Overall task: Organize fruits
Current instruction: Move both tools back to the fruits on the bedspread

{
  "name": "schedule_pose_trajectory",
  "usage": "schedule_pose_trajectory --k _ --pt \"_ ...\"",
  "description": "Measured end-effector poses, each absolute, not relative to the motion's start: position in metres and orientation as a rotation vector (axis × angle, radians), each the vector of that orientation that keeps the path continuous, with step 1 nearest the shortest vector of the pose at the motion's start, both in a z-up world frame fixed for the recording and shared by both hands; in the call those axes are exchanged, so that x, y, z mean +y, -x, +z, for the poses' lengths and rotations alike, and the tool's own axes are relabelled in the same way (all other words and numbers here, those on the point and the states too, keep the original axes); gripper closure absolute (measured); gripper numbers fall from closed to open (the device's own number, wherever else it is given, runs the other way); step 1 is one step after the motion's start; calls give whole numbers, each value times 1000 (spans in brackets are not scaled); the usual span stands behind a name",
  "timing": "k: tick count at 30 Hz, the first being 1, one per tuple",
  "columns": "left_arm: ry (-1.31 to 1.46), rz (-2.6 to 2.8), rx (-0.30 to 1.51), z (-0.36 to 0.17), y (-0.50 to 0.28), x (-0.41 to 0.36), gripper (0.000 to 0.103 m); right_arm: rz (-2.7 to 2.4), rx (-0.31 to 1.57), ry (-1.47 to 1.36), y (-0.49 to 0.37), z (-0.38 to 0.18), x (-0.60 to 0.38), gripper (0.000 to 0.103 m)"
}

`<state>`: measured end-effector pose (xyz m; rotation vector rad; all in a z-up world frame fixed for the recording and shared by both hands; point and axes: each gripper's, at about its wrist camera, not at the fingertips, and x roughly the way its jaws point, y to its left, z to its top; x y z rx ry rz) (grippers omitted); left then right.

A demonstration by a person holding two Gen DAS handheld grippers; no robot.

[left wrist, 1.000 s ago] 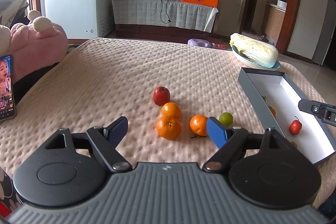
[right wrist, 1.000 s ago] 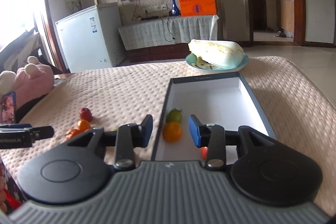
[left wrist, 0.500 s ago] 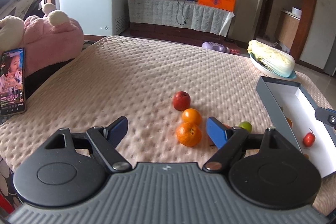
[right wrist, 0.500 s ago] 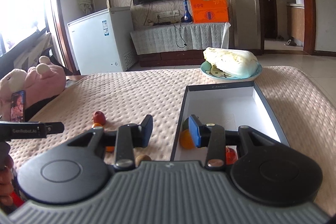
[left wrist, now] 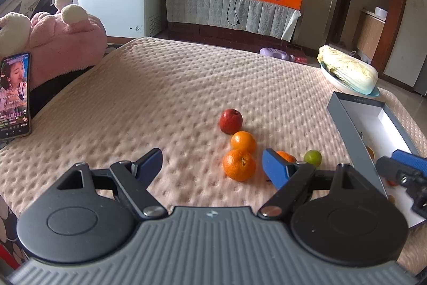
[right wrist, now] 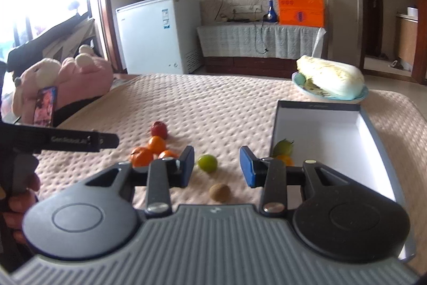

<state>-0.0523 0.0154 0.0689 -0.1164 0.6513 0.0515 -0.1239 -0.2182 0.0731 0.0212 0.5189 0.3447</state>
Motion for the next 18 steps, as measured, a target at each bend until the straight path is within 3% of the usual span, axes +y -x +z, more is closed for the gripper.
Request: schedule_pose_trajectory --k 18 --pt "117 62 683 66 51 30 18 334 632 68 110 46 -177 63"
